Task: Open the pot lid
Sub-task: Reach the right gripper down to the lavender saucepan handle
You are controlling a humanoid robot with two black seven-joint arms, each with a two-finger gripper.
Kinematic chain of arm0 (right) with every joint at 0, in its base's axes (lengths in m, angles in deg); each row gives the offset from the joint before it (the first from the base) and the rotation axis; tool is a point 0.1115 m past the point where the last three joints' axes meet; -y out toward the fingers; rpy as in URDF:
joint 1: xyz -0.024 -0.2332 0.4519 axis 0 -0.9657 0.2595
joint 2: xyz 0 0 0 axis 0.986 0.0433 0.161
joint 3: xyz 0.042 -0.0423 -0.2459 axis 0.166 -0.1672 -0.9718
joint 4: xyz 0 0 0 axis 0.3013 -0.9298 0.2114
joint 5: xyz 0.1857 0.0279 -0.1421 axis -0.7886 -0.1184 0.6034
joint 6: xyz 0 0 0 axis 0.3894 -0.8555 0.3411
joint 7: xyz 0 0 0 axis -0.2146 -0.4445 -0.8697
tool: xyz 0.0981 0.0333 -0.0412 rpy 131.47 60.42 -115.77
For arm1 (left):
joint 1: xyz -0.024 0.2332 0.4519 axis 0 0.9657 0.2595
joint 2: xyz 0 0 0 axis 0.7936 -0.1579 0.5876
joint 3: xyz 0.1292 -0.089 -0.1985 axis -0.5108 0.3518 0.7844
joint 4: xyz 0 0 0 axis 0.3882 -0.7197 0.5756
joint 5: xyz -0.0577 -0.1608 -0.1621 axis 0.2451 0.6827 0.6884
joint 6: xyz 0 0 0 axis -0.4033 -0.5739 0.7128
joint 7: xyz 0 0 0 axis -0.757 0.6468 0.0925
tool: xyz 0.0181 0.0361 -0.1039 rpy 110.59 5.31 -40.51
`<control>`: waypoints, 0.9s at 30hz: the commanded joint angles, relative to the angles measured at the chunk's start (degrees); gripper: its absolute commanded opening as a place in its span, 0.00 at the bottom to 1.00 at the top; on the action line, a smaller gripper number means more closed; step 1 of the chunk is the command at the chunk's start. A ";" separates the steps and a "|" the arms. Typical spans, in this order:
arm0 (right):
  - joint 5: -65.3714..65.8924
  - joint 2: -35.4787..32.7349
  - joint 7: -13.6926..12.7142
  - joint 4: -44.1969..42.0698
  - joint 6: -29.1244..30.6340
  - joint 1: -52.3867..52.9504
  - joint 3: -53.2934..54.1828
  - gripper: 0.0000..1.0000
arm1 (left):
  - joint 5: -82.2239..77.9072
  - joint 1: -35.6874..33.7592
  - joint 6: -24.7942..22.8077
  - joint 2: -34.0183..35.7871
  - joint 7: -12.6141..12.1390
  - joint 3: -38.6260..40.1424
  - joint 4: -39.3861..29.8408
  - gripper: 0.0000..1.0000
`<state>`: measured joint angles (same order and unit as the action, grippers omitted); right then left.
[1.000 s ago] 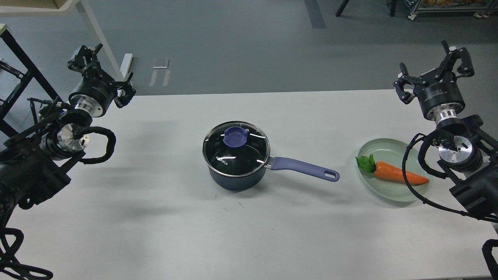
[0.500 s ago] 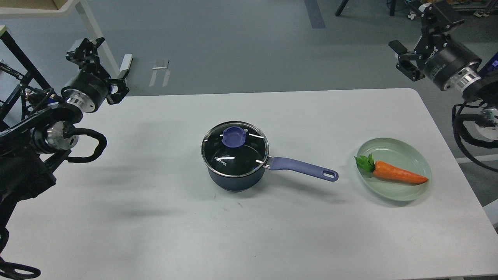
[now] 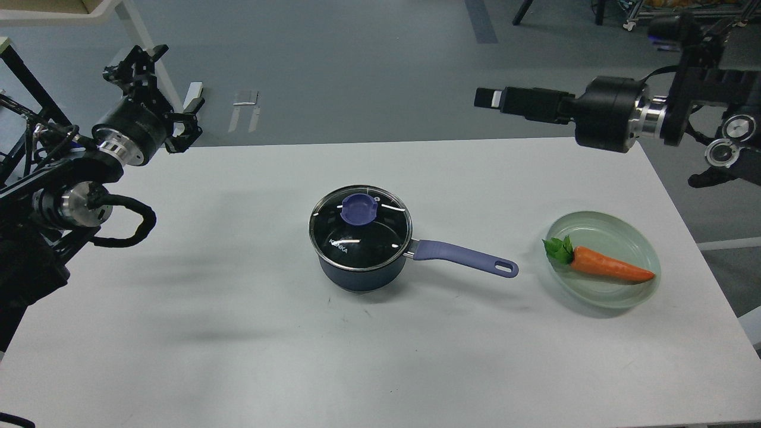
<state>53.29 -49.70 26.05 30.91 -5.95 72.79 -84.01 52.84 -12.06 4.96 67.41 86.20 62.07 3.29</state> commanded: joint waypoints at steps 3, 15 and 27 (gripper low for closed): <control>10.49 7.04 0.46 0.30 -3.06 4.10 -12.08 0.99 | 0.09 -0.04 0.32 1.09 0.58 0.18 -2.10 0.99; 21.05 18.12 0.55 -3.29 -3.15 5.42 -24.40 0.72 | -3.59 0.31 -0.03 2.41 0.41 0.09 -2.37 0.99; 24.92 21.56 0.29 -9.10 -3.68 4.19 -25.28 0.56 | -4.21 -0.21 0.06 3.03 0.23 0.18 -2.28 0.99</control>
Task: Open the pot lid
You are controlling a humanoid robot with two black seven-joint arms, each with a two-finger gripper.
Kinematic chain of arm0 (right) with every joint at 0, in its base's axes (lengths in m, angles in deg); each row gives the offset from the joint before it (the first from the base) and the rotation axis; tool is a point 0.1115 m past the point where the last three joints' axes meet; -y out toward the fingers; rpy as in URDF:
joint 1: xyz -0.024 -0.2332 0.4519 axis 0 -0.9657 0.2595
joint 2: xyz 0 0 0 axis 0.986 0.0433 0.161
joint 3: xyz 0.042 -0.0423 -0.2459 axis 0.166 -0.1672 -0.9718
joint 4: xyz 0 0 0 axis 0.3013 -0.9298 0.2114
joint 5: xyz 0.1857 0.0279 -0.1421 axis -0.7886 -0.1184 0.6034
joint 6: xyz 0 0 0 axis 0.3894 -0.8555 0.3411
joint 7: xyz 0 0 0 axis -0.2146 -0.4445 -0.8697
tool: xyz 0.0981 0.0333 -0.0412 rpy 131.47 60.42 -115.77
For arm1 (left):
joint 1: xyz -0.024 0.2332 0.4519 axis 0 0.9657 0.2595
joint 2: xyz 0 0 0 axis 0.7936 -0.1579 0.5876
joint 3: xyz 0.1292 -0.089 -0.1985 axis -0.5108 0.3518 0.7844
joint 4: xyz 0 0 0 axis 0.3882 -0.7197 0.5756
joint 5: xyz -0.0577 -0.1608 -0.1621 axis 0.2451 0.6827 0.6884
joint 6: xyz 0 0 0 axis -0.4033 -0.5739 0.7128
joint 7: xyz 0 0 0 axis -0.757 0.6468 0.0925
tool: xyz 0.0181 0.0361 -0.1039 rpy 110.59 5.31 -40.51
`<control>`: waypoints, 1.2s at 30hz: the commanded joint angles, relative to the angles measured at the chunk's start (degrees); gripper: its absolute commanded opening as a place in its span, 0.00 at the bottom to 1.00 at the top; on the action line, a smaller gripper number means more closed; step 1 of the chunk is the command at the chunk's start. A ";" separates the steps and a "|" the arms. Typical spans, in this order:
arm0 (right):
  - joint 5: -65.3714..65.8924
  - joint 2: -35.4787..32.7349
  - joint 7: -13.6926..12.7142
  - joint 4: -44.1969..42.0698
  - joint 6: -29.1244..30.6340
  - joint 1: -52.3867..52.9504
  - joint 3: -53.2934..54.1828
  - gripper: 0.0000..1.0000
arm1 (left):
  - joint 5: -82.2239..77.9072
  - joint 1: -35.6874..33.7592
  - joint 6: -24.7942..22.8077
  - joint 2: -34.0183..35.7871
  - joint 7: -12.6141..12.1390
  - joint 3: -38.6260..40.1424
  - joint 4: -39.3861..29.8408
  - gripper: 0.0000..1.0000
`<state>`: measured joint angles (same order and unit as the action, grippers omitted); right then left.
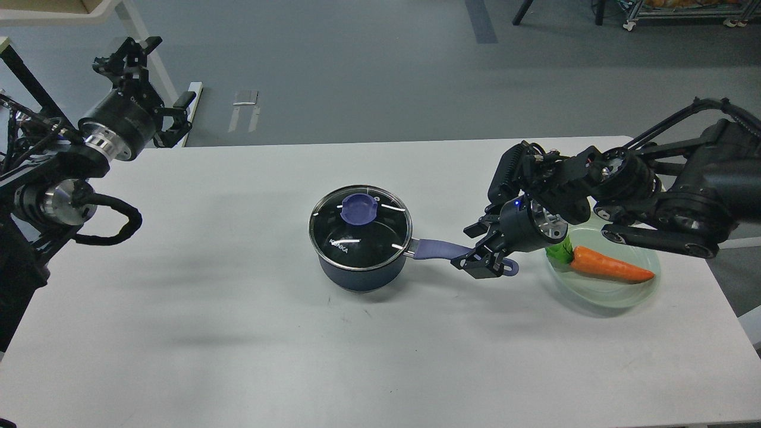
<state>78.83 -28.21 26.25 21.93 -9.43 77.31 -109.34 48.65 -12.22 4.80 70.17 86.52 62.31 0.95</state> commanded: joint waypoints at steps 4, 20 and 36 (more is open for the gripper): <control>-0.89 0.16 0.26 -0.11 -1.51 -1.12 0.13 0.54 | -0.28 -0.31 0.05 1.05 -0.18 -0.15 -0.03 0.99; -0.80 0.86 0.35 -0.03 -2.31 -1.21 0.22 0.26 | -33.13 -2.94 2.06 1.67 3.34 0.20 -10.65 0.98; -0.80 1.04 0.35 -0.03 -2.31 -1.21 0.40 0.23 | -101.59 -4.97 11.81 -4.04 2.99 -6.72 -25.78 0.96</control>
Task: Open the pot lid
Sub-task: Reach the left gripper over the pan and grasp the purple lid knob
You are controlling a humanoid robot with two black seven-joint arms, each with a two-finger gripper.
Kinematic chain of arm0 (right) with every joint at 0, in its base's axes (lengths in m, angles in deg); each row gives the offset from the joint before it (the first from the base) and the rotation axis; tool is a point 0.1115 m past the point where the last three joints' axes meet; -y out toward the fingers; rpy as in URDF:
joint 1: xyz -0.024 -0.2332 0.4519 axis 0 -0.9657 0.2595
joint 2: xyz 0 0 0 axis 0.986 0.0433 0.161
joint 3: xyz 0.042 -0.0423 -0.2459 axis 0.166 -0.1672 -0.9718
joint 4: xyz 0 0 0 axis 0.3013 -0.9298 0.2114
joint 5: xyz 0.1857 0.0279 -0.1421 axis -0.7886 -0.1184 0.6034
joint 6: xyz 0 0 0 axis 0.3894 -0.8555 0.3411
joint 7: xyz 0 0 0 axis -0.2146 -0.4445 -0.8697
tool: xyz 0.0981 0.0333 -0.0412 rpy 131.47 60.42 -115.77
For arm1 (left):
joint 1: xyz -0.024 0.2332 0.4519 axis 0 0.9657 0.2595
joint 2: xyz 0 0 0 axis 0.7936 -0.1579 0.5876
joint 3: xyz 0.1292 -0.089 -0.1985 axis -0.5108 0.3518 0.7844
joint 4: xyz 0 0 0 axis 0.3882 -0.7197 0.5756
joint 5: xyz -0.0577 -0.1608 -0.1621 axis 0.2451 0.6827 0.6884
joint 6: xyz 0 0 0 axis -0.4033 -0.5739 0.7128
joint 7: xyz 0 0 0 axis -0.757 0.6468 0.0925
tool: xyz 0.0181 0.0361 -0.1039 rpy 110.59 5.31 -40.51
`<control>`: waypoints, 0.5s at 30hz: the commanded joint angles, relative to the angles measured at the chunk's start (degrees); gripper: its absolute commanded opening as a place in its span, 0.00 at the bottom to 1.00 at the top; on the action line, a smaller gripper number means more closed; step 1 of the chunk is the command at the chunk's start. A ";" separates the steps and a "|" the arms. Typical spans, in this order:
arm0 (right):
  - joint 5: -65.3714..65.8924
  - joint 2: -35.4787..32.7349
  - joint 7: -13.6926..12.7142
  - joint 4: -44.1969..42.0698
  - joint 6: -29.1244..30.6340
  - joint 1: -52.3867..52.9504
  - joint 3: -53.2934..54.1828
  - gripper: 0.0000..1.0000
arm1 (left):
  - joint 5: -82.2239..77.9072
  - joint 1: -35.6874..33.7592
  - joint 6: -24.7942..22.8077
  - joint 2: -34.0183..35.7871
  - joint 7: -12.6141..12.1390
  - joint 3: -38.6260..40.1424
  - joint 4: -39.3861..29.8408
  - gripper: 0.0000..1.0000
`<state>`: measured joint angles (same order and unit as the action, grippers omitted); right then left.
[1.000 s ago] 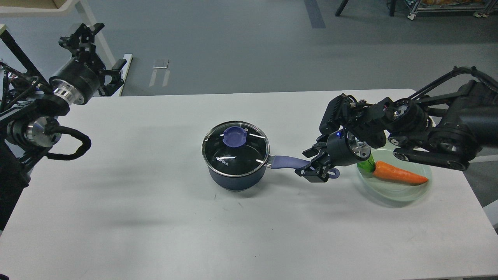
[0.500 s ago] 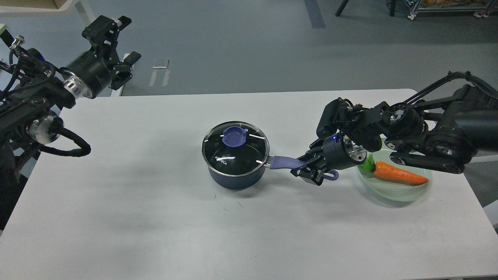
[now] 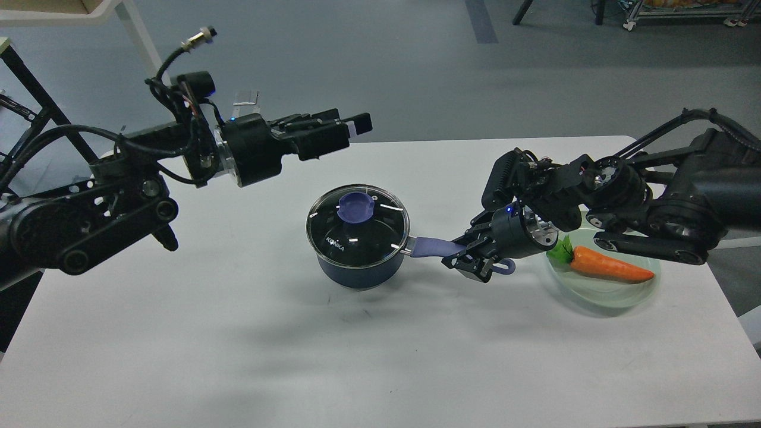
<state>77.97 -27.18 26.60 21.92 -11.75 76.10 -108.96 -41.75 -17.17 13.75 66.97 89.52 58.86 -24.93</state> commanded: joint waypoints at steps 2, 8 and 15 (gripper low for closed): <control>-0.03 0.35 0.00 -0.02 0.01 0.00 0.01 0.23 | -17.70 -0.20 5.67 -0.92 -0.01 -7.31 0.80 0.96; -0.03 0.62 0.35 0.25 0.01 0.17 0.19 0.22 | -20.99 -1.87 10.42 -4.00 -0.62 -13.65 5.98 0.96; -0.03 0.62 0.44 0.25 0.01 0.17 0.19 0.21 | -20.28 -1.43 11.13 -4.18 -0.54 -13.83 7.74 0.96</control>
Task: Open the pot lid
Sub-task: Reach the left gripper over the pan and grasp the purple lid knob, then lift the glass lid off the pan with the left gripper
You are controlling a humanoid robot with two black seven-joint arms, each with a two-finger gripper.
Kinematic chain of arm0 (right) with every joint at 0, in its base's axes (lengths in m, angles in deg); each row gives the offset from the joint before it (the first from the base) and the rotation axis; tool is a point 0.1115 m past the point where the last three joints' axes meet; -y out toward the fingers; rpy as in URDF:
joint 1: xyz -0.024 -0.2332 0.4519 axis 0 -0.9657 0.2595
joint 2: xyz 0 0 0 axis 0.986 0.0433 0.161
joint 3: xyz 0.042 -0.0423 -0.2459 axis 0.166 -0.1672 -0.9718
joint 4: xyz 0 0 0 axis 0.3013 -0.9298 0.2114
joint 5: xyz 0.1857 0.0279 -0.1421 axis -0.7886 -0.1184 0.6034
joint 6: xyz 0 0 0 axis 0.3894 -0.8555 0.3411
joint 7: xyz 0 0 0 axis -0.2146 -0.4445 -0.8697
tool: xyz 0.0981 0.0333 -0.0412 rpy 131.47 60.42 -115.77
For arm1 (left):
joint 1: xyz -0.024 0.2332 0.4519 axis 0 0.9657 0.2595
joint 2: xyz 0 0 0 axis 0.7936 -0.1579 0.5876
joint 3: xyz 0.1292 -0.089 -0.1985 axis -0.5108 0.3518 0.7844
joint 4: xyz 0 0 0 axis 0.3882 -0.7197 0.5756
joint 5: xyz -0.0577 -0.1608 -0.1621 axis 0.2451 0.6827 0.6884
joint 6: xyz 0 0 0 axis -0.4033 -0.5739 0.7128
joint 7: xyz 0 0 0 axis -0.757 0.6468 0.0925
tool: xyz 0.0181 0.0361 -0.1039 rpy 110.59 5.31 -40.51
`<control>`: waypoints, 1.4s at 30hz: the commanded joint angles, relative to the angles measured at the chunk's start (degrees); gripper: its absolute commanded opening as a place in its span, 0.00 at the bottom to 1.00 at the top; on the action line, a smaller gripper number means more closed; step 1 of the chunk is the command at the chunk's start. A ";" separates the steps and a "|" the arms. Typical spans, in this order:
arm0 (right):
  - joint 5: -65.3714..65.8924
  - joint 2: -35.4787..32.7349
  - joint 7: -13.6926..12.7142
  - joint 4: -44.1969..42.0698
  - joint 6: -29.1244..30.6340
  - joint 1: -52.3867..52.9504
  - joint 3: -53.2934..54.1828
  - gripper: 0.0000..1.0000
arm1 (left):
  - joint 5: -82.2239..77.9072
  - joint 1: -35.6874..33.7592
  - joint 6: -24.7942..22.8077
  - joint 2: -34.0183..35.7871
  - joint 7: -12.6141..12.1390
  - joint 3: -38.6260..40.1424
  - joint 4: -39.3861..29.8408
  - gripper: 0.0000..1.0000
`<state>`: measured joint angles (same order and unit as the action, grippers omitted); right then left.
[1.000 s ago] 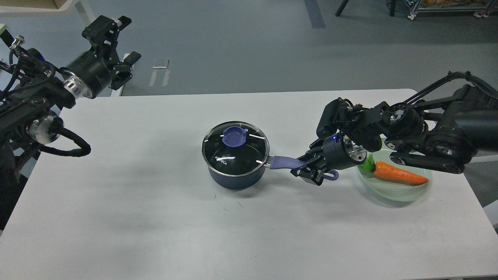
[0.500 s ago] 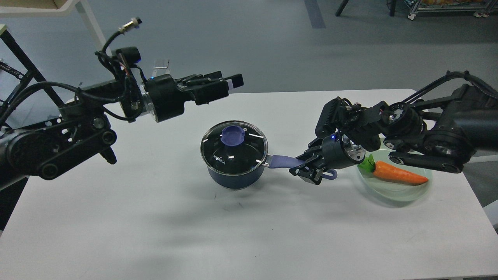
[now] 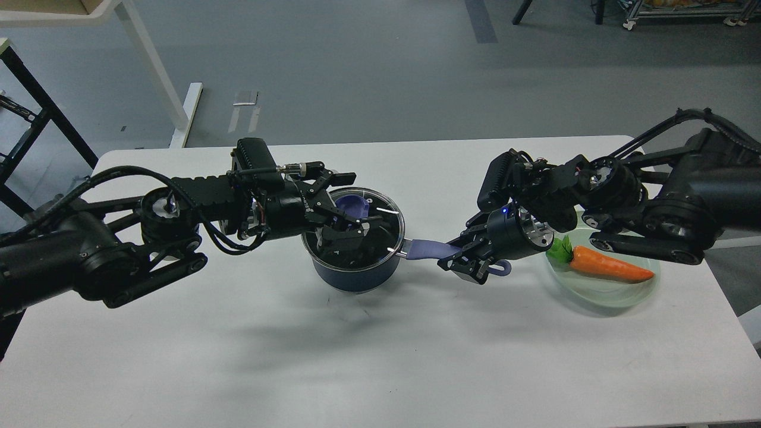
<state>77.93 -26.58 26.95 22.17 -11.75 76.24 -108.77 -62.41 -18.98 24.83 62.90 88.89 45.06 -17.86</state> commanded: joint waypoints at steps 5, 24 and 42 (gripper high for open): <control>0.01 0.02 0.09 0.00 0.01 0.29 0.01 0.22 | 0.38 0.74 0.76 -1.60 0.18 -0.83 2.43 0.96; 0.01 0.02 0.53 0.00 0.01 0.56 0.01 0.22 | 0.47 0.83 3.48 -2.57 0.79 -3.20 6.48 0.63; 0.01 -0.16 0.53 -0.18 0.01 0.56 0.01 0.23 | 1.78 -0.14 4.10 -1.43 0.79 -6.37 5.69 0.42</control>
<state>77.94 -26.69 27.53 22.11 -11.73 76.71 -108.77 -61.71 -18.78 28.89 61.11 89.65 38.38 -11.86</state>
